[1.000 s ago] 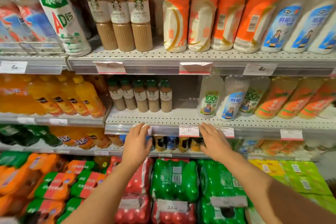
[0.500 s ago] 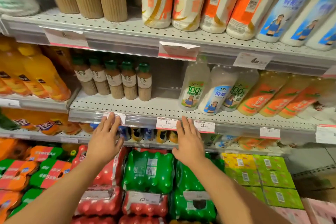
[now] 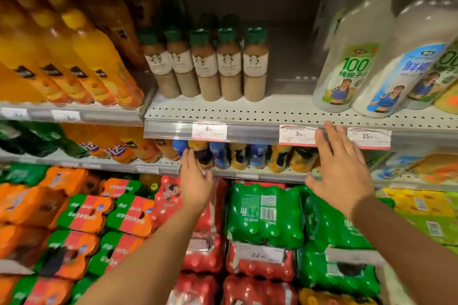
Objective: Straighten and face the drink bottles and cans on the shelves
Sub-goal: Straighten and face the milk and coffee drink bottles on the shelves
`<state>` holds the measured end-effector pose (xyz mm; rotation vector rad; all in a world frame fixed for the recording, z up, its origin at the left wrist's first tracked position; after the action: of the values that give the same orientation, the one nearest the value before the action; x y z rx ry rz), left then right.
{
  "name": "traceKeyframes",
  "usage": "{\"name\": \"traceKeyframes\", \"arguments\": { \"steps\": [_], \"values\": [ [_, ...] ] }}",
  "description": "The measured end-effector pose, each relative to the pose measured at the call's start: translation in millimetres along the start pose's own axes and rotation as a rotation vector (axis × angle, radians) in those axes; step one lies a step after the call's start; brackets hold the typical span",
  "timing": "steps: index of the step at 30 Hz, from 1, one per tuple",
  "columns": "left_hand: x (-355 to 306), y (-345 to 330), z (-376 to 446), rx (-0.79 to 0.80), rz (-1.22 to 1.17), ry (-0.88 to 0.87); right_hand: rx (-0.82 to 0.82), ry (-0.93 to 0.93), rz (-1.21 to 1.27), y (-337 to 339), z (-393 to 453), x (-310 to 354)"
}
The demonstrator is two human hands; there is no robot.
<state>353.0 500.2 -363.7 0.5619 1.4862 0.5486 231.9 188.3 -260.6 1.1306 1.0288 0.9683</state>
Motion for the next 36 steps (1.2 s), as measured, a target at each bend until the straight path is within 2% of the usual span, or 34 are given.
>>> {"name": "traceKeyframes", "arguments": {
  "steps": [7,10,16,18,21,23,26,30,32,36],
  "values": [
    [4,-8,84,-0.044,0.122,0.087,-0.076,-0.065,0.060,-10,2,6],
    [1,-6,95,-0.089,0.082,0.021,-0.116,-0.064,0.089,-11,-1,5],
    [15,23,36,-0.130,-0.058,-0.245,-0.050,-0.092,0.153,-9,-2,6],
    [15,43,12,-0.186,-0.122,-0.330,-0.085,-0.090,0.201,-5,-10,13],
    [-4,68,-18,-0.252,-0.208,-0.398,-0.203,-0.039,0.404,-1,-40,57],
    [-23,79,-31,-0.272,-0.282,-0.396,-0.129,-0.014,0.582,-7,-52,101],
    [-45,84,-41,-0.226,-0.415,-0.290,0.068,0.019,0.764,-18,-49,159],
    [-63,68,-55,-0.112,-0.535,-0.190,0.074,-0.021,0.835,-22,-31,184],
    [-71,59,-61,-0.066,-0.521,-0.238,0.068,-0.070,0.816,-27,-31,179],
    [-67,32,-60,0.060,-0.443,-0.448,0.069,-0.163,0.820,-44,-45,150]
  ]
}}
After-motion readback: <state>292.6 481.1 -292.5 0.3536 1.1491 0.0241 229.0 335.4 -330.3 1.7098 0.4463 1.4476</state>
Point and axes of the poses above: each hand's wrist, its own z-axis towards the middle knuckle, its own y-axis out of the back of the hand, x = y × z, the point moved 5 cm from there along z, towards the middle knuckle, and after that the axes turned 8 degrees about -z, right-handed, at the moved point
